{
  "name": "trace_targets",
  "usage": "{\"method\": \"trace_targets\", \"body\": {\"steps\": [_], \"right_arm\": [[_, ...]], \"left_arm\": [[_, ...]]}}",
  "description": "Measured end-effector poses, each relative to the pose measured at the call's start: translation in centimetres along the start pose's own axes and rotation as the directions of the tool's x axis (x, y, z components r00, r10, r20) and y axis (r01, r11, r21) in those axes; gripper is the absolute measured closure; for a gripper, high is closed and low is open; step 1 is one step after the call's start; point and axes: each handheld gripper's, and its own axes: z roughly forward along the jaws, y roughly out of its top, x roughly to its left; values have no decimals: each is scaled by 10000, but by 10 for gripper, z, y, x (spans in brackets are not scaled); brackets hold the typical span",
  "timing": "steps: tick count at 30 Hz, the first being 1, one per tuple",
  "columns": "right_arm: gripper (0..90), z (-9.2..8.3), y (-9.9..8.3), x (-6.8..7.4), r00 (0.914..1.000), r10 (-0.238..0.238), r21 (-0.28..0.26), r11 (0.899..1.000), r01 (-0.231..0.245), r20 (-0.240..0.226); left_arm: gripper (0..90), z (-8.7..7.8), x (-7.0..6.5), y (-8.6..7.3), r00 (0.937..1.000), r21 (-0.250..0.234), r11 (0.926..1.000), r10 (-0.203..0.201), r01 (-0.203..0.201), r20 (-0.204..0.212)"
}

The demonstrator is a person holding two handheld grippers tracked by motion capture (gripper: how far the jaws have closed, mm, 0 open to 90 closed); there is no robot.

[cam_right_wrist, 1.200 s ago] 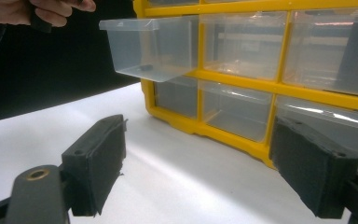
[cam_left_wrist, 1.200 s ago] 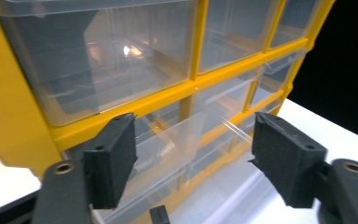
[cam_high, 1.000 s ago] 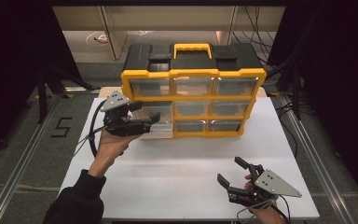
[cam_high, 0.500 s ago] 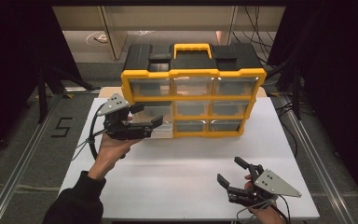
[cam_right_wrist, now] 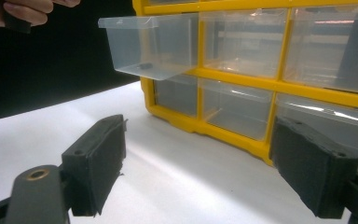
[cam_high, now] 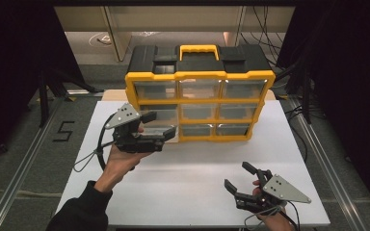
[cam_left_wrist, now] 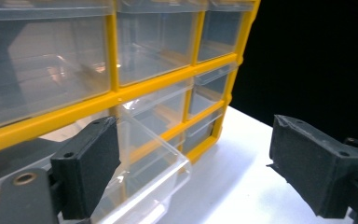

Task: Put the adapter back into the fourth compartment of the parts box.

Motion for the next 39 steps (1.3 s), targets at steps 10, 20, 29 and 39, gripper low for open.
{"method": "trace_targets", "body": {"steps": [10,20,29,39], "right_arm": [[196,0,0,0,10000,16,11,10000,-16,-1],[196,0,0,0,10000,-1,-11,10000,1,2],[196,0,0,0,10000,-7,12,10000,7,-6],[196,1,0,0,10000,-20,5,10000,20,-14]], "left_arm": [[156,-2,-9,-12,9996,-92,9999,114,-111,261],[158,-1,-14,-19,9989,-260,9997,56,-44,465],[158,-4,-18,-26,9978,-360,9993,57,-34,654],[160,-5,-17,-37,9958,-387,9990,-174,210,902]]}}
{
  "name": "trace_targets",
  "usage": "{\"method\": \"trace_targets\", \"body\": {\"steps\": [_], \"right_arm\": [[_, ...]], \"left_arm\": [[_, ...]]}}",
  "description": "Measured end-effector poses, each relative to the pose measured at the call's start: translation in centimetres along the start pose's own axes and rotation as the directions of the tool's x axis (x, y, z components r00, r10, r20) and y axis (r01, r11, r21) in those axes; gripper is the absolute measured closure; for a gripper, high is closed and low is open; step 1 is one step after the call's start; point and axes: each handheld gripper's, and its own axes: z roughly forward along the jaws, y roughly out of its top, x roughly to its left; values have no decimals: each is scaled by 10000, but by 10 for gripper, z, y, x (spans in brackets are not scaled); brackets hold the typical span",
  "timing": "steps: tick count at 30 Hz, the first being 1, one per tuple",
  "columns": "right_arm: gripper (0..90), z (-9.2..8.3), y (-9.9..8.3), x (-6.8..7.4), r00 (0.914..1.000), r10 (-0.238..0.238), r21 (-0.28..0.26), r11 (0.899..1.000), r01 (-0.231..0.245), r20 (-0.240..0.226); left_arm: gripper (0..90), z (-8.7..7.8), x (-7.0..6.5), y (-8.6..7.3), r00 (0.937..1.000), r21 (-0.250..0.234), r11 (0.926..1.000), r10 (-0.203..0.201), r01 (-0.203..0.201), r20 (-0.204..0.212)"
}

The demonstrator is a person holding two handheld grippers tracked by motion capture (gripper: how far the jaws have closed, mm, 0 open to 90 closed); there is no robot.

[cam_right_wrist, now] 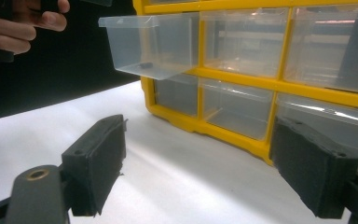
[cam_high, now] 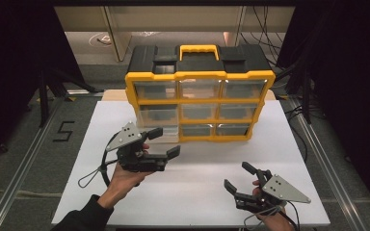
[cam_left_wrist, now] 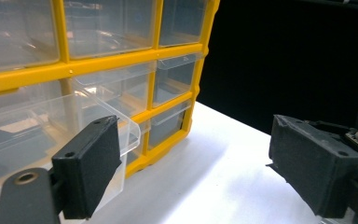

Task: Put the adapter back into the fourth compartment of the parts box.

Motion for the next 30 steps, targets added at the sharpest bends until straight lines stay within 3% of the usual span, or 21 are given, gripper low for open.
{"method": "trace_targets", "body": {"steps": [6,22,30], "right_arm": [[196,0,0,0,10000,3,-4,10000,-3,-1],[196,-1,0,0,10000,-31,-20,10000,31,21],[196,0,0,1,10000,-18,2,10000,18,17]], "left_arm": [[160,0,0,-6,9999,13,10000,41,-41,135],[161,-6,0,-24,9999,-565,9984,65,-57,136],[161,-8,0,-30,9998,-486,9988,78,-69,187]]}}
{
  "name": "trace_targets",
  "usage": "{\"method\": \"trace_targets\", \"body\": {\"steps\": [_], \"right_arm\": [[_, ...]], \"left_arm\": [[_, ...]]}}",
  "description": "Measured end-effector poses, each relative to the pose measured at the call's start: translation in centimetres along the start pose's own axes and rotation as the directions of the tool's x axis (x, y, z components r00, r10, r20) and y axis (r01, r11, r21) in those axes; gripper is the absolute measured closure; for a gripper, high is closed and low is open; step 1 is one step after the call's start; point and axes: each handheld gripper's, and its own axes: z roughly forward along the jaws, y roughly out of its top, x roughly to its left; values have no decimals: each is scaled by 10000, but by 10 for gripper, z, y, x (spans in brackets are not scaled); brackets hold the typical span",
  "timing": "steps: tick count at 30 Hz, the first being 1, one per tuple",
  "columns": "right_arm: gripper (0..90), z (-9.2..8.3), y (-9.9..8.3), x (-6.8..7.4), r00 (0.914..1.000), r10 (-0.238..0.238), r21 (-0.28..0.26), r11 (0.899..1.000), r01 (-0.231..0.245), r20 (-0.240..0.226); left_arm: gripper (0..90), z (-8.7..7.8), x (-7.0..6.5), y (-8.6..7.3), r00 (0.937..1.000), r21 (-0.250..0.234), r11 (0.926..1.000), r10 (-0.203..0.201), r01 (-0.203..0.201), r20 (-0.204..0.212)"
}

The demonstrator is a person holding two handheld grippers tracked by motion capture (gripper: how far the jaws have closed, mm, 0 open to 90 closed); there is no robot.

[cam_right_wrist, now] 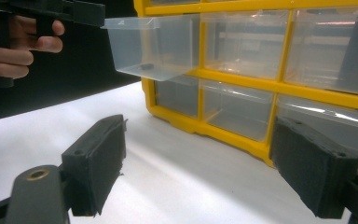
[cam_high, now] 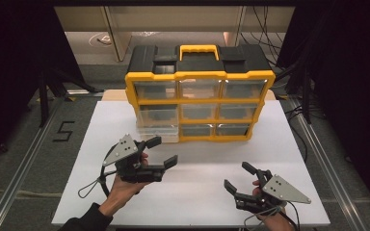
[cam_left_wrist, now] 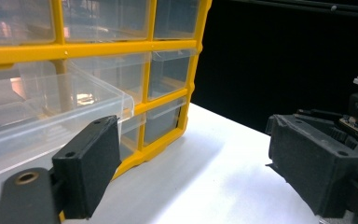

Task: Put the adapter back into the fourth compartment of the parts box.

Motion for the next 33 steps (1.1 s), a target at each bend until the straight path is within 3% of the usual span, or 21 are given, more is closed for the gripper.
{"method": "trace_targets", "body": {"steps": [4,14,33], "right_arm": [[196,0,0,1,10000,-20,-12,10000,20,-34],[196,0,0,0,10000,-23,-3,10000,23,-1],[196,-1,1,1,10000,-41,-70,10000,41,-24]], "left_arm": [[160,-2,0,-4,9999,10,9999,108,-108,-37],[161,-9,6,-13,9999,13,10000,-76,76,-101],[159,-22,7,-41,9996,63,9997,222,-221,-148]]}}
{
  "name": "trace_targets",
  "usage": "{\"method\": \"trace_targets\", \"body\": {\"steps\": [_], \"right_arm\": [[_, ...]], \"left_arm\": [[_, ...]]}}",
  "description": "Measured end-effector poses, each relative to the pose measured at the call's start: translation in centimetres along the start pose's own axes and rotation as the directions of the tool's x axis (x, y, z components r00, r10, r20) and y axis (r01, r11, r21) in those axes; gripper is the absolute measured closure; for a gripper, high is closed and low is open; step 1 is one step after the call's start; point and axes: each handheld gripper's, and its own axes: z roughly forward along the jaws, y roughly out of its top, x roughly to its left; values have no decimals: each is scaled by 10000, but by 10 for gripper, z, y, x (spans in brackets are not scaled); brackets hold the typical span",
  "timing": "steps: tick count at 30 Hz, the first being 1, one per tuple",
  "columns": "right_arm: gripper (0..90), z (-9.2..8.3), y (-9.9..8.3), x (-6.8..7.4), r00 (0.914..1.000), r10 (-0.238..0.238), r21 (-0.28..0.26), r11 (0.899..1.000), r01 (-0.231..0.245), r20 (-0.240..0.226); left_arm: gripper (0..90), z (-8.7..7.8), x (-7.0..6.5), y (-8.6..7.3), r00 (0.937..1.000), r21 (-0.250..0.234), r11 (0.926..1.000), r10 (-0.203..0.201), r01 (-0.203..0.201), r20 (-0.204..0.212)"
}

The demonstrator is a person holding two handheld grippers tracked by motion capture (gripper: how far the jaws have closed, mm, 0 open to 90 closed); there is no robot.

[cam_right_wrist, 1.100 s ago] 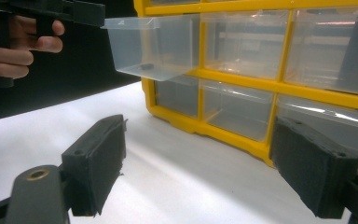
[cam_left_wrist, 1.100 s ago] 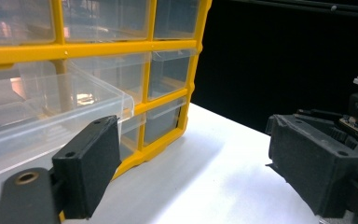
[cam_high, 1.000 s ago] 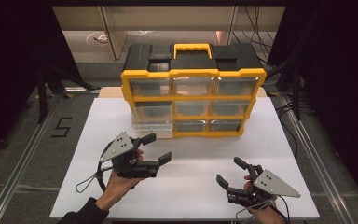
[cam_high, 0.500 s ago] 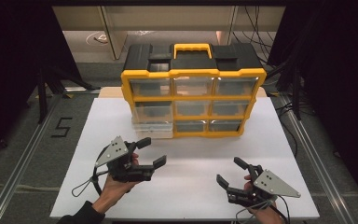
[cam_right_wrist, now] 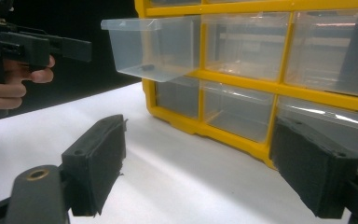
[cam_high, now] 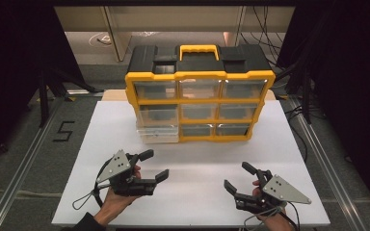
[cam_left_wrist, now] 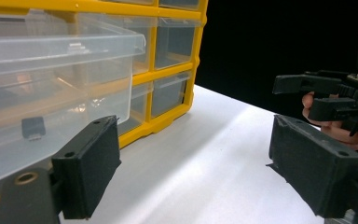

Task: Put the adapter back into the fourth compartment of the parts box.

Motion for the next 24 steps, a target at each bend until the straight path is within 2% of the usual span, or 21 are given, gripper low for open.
{"method": "trace_targets", "body": {"steps": [4,13,18,19,20,21,24], "right_arm": [[196,0,0,0,10000,-5,-16,10000,5,-8],[196,0,1,0,10000,-14,-31,10000,14,-29],[196,-1,1,1,10000,-28,-53,10000,28,-35],[197,-1,1,1,10000,-29,-55,10000,29,-35],[196,-1,1,1,10000,-38,-69,10000,38,-36],[196,-1,2,1,10000,-47,-80,10000,47,-33],[196,-1,2,1,10000,-49,-84,10000,49,-28]], "left_arm": [[159,-3,1,-4,10000,-147,9999,-18,17,-72],[159,-8,0,-18,9991,155,9991,-402,404,-145],[157,-8,-4,-21,9996,295,9992,-249,252,-102],[157,-9,-4,-21,9999,324,9995,-33,38,-152],[156,-9,-5,-21,9990,369,9987,349,-339,-264],[156,-10,-6,-21,9981,391,9980,517,-504,-343],[157,-12,-6,-21,9987,349,9985,431,-421,-287]]}}
